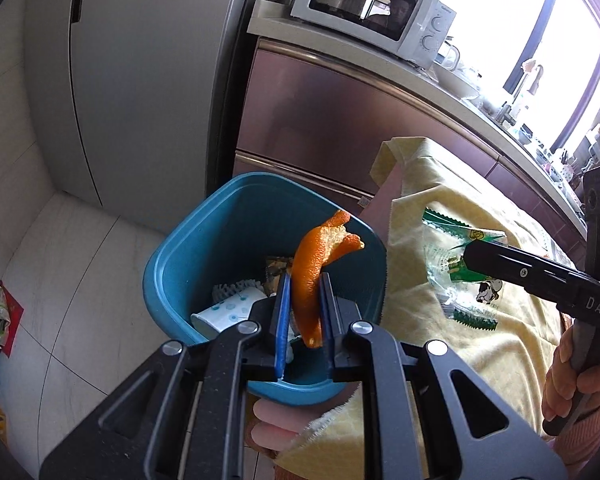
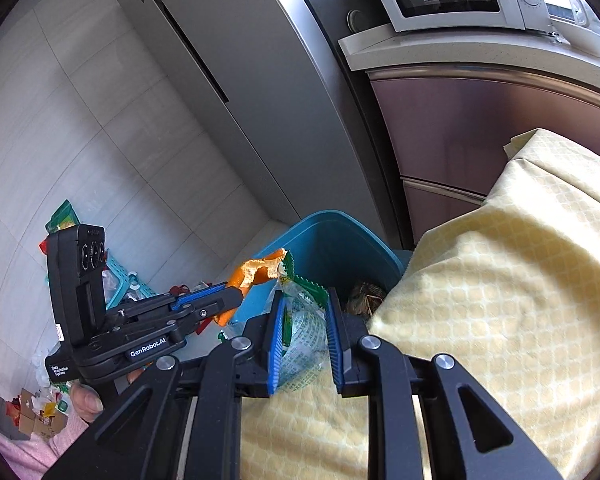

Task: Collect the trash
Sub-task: 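Carry the orange peel with the left gripper while the right gripper carries the green wrapper to the bin, then open both grippers to drop the peel and green wrapper into the bin, then return both tools to the remaining peel and brown wrapper on the table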

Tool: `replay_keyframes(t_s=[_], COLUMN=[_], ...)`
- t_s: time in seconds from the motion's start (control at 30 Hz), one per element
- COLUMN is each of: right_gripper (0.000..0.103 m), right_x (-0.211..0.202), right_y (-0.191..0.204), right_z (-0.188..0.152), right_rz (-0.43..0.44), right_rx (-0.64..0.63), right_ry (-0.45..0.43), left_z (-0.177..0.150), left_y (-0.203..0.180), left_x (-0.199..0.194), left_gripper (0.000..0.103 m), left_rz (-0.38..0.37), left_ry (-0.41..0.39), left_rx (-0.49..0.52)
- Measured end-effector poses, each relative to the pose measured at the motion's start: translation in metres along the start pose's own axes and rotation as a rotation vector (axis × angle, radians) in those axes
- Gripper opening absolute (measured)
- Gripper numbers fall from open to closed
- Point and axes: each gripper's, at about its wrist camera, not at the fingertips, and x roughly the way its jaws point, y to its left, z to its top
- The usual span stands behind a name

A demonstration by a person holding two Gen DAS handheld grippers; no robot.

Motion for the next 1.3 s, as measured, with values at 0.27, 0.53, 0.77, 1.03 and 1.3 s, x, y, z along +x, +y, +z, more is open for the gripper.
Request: replay_keyframes(t_s=[0.27, 0.53, 0.77, 1.03, 1.3], right_gripper=[0.019, 0.021, 0.025, 0.029, 0.037], right_x=[0.028, 0.053, 0.068, 0.071, 0.065], right_y=[0.005, 0.003, 0.002, -0.001, -0.007], right_z=[0.006, 0.008, 0.01, 0.013, 0.016], right_rz=[-0.022, -0.06, -0.083, -0.09, -0.077], right_rx=[-0.008, 0.009, 0.026, 0.049, 0.076], right_ry=[0.039, 0.085, 0.109, 0.109, 0.085], left_z=[0.003, 0.007, 0.011, 0.013, 0.011], left_y=[0.009, 0.019, 0.021, 0.025, 0.018], left_x=[0.017, 0.038, 0.054, 0.071, 0.062], left_gripper=[0.014, 0.014, 0.015, 0.017, 0.024], left_rz=[0.021, 0.045, 0.048, 0.037, 0.036], left_ry=[0.016, 0.046, 0.07, 0.095, 0.063], left_rx=[-0.017, -0.028, -0.03, -0.052, -0.04])
